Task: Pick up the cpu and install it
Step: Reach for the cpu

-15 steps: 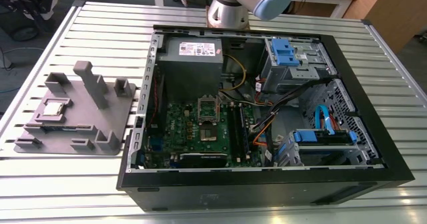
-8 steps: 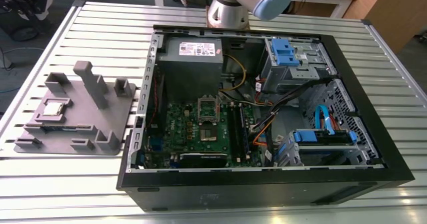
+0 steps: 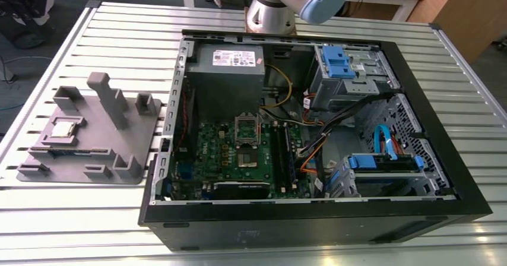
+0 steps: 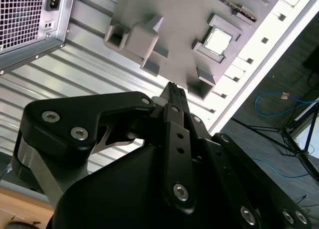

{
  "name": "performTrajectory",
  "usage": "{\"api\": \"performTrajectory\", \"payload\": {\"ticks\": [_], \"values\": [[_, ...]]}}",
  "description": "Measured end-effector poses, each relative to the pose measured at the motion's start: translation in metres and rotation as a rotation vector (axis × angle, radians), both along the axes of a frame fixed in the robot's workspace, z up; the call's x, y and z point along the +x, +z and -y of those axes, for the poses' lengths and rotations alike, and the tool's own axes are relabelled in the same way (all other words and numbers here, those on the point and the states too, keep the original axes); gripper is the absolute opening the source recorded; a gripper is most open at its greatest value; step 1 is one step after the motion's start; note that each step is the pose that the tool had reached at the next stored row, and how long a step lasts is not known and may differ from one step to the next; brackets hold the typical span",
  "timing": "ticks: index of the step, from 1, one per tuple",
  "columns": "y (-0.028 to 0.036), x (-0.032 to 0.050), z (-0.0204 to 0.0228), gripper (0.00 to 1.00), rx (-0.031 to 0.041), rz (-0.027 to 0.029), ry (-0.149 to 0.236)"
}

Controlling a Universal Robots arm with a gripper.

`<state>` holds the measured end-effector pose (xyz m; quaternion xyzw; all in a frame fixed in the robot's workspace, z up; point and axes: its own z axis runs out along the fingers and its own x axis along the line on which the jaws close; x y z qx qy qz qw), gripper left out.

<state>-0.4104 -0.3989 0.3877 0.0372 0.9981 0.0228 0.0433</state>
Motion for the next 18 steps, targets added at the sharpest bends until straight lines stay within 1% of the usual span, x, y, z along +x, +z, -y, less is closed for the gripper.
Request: {"api": "performTrajectory", "payload": {"ticks": [5,11,12,14,16,18], "values": [[-0.0019,-0.0052,0.0,0.11,0.0,0.0,0.0],[-0.0019,-0.0054,0.0,0.11,0.0,-0.0007,0.0],[-0.0021,-0.0054,0.0,0.11,0.0003,-0.005,0.0],[-0.0026,-0.0054,0.0,0.11,0.0016,-0.0214,0.0],[-0.0031,-0.0054,0.0,0.11,0.0023,-0.042,0.0],[-0.004,-0.0053,0.0,0.11,0.0024,-0.0639,0.0]]}}
